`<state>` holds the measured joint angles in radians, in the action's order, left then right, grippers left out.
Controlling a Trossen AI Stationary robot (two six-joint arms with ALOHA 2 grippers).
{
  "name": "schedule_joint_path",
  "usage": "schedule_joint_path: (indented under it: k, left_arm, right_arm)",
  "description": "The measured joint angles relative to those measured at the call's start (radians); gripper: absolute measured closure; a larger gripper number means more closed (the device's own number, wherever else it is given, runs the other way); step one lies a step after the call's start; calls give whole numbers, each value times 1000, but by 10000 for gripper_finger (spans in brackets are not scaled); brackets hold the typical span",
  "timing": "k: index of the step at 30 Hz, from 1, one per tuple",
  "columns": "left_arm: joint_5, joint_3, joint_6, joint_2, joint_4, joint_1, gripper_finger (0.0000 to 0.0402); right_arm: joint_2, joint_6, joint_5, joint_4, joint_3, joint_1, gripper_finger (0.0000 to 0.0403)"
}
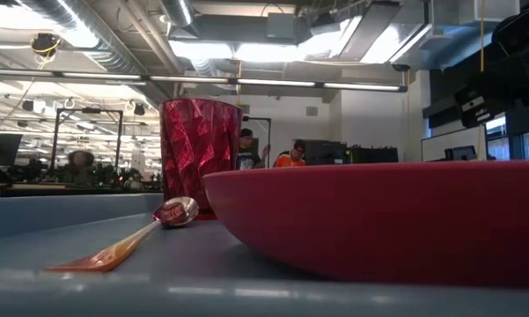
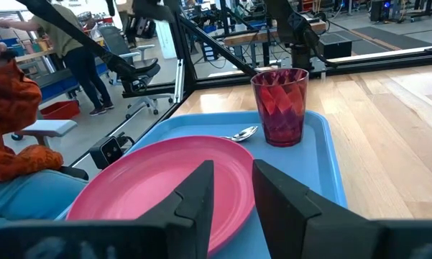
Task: Pick and place plate/cup/fork/spoon on tray
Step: Return to Home Position
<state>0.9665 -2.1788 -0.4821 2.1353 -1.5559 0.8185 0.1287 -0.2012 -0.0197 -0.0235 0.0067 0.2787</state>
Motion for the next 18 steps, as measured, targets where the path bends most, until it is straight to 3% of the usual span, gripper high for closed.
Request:
schedule_joint_path:
  k: [3,10,14,18]
  left_arm:
    - [-55,0,-5,2,1,0,318]
    - [-53,0,-8,2,-14,6,318]
    - [-86,1,-13,-1,-15,2,319]
    - [-114,21,-14,-6,-15,-11,319]
  right_arm:
    - [0,4,0,0,0,0,301]
    - [0,114,0,0,0,0,301]
    - [0,18,-5,0,0,0,301]
    - [0,77,16,-1,0,0,301]
